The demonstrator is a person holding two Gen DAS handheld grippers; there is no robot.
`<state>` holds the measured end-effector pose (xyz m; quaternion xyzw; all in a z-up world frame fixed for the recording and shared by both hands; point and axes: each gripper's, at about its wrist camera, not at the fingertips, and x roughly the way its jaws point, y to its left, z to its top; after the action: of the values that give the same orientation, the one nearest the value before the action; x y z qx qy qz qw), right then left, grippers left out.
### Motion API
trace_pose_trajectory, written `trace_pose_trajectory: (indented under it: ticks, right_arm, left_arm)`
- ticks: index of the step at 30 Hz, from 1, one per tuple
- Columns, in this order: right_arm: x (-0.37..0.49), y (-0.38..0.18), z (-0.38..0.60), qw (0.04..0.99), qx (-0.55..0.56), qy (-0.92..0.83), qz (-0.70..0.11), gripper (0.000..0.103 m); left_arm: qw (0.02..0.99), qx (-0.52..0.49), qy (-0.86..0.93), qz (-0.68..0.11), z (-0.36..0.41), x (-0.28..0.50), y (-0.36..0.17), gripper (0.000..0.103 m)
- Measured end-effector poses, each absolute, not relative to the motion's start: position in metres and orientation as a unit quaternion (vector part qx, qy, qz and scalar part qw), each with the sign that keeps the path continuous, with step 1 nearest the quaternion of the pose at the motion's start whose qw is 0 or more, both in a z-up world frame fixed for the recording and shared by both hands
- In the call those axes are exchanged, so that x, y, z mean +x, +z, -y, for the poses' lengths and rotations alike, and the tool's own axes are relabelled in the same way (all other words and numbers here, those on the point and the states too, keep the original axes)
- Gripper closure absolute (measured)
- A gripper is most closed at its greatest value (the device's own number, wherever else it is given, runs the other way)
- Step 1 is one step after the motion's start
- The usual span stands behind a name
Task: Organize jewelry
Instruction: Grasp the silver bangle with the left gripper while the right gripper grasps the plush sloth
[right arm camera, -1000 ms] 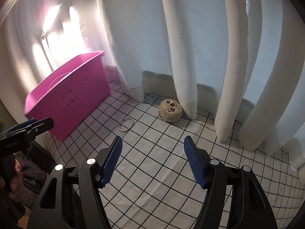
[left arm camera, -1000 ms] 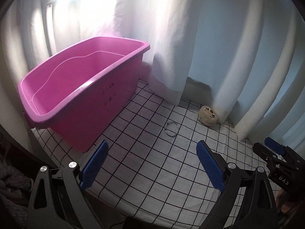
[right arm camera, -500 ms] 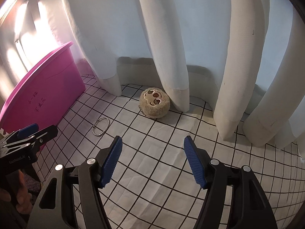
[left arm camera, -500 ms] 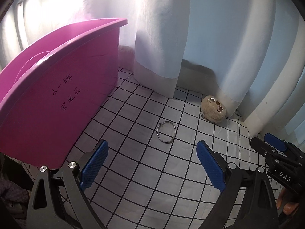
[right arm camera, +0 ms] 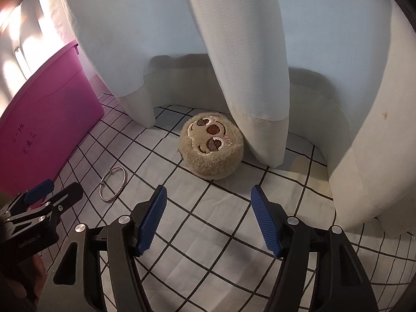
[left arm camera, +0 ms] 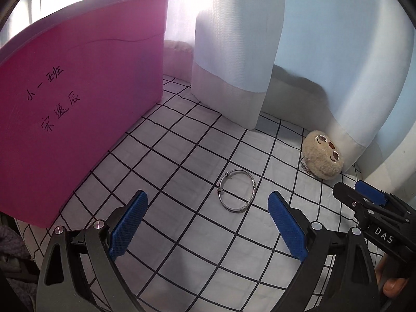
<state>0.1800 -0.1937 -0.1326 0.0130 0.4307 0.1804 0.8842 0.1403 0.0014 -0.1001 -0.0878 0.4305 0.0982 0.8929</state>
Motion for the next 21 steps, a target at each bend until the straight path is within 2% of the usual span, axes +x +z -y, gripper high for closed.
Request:
trace_pose_trajectory:
  ticks: [21]
  right_arm:
    - [0.229, -0.155, 0.171, 0.878, -0.015, 0.211, -0.429, 0.037]
  left_arm:
    - [0.887, -0.064, 0.146, -0.434, 0.015, 0.166, -0.138, 0.011]
